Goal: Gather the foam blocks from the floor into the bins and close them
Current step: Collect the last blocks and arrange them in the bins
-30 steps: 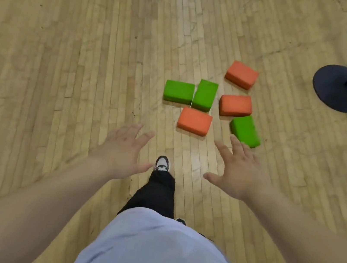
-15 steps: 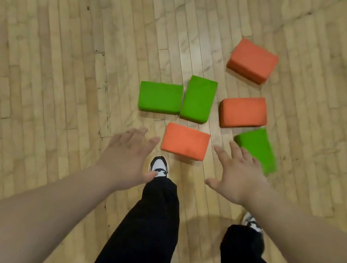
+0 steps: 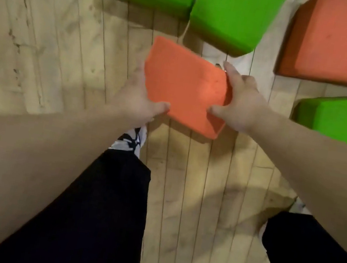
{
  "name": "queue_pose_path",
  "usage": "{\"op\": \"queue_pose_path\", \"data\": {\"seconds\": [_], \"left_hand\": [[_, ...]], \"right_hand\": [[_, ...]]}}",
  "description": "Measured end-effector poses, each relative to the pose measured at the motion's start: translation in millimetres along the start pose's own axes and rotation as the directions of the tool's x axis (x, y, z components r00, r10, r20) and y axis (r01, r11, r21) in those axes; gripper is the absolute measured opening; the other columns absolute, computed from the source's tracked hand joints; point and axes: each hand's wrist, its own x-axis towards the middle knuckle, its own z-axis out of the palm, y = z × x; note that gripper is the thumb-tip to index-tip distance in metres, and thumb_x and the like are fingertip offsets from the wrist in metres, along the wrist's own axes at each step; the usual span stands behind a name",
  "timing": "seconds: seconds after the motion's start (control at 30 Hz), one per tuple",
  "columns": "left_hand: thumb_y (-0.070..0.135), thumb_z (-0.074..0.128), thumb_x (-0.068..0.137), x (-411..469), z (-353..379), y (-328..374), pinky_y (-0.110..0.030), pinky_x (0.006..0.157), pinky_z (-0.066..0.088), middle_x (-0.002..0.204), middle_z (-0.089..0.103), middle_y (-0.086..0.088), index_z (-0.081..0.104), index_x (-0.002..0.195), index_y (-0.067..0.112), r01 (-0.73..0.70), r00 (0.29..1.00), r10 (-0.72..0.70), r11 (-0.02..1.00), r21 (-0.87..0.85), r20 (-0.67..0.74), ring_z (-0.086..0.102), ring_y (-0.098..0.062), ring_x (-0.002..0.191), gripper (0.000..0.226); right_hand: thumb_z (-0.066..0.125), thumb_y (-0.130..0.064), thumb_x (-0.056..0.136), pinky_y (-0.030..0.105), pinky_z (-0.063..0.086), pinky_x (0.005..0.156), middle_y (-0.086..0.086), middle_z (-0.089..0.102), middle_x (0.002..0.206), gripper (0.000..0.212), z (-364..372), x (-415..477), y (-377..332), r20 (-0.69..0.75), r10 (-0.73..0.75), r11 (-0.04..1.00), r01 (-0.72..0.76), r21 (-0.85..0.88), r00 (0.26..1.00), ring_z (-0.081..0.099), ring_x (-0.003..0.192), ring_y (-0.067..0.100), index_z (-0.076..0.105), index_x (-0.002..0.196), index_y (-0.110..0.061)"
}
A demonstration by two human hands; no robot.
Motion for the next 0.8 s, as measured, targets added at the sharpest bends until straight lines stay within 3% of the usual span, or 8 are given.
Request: {"op": "queue_pose_path", "data": {"seconds": [0.13,0.3,0.4,0.47,0.53,0.67,0.8], "left_hand": [[0.046,0.082,0.081,-38.8,8.2,12.1,-0.041,0.110,0.046,0.144,0.051,0.012,0.015,0.160,0.043,0.033,0.999,-0.034,0.999,-0.035,-0.024,0.054,-0.013,0.124,0.103],[0.077,0.069,0.075,-94.4,-5.1,67.4,-0.050,0.109,0.045,0.143,0.047,0.008,0.007,0.153,0.062,-0.019,1.000,0.017,0.991,0.135,0.020,0.050,-0.021,0.127,0.100],[0.068,0.070,0.081,-109.3,4.5,118.4,-0.043,0.105,0.043,0.126,0.036,0.004,0.012,0.153,0.063,-0.098,0.995,0.093,0.953,0.286,0.032,0.047,-0.023,0.118,0.092],[0.060,0.070,0.086,-112.1,21.8,153.8,-0.033,0.095,0.040,0.120,0.027,0.006,0.021,0.155,0.058,-0.155,0.988,0.144,0.922,0.355,0.057,0.045,-0.020,0.112,0.085],[0.056,0.071,0.086,-106.6,43.1,184.5,-0.033,0.096,0.039,0.120,0.024,0.006,0.031,0.155,0.052,-0.188,0.981,0.194,0.907,0.377,0.021,0.047,-0.021,0.113,0.079],[0.049,0.075,0.084,-80.9,86.1,229.9,-0.037,0.111,0.039,0.134,0.037,-0.002,0.050,0.146,0.042,-0.259,0.952,0.301,0.893,0.369,-0.061,0.049,-0.027,0.126,0.067],[0.044,0.077,0.083,-62.5,122.8,258.2,-0.036,0.115,0.035,0.134,0.040,-0.006,0.055,0.141,0.035,-0.335,0.922,0.383,0.860,0.385,-0.053,0.048,-0.030,0.127,0.063]], "right_hand": [[0.084,-0.040,0.078,0.042,0.045,0.109,0.002,0.024,0.159,0.114,-2.8,-35.8,28.1,-0.024,-0.030,0.995,0.032,0.096,0.999,0.047,0.133,0.030,0.003,0.158,-0.051],[0.079,-0.050,0.078,0.045,0.039,0.115,0.003,0.030,0.158,0.111,-29.1,-92.4,68.0,0.029,-0.034,0.994,0.031,0.100,0.999,0.043,0.140,0.029,0.002,0.158,-0.051],[0.079,-0.052,0.080,0.045,0.032,0.120,0.013,0.024,0.163,0.108,-49.7,-108.4,97.9,-0.091,0.040,0.999,-0.040,-0.001,0.995,0.031,0.146,0.037,0.008,0.161,-0.045],[0.078,-0.055,0.080,0.048,0.029,0.119,0.018,0.018,0.164,0.109,-68.4,-109.4,124.0,-0.222,0.147,0.985,-0.164,-0.060,0.964,0.027,0.147,0.041,0.008,0.162,-0.040],[0.077,-0.060,0.079,0.052,0.025,0.120,0.022,0.011,0.165,0.114,-85.6,-101.2,155.7,-0.291,0.242,0.958,-0.276,-0.081,0.926,0.023,0.147,0.045,0.003,0.162,-0.039],[0.083,-0.060,0.073,0.052,0.025,0.122,0.023,0.004,0.167,0.132,-100.0,-75.9,212.7,-0.196,0.382,0.923,-0.383,0.034,0.903,0.022,0.150,0.046,-0.014,0.160,-0.039],[0.092,-0.061,0.059,0.052,0.035,0.118,0.018,0.024,0.162,0.150,-101.6,-66.3,237.3,-0.141,0.376,0.919,-0.348,0.185,0.916,0.035,0.144,0.042,-0.021,0.156,-0.043]]}}
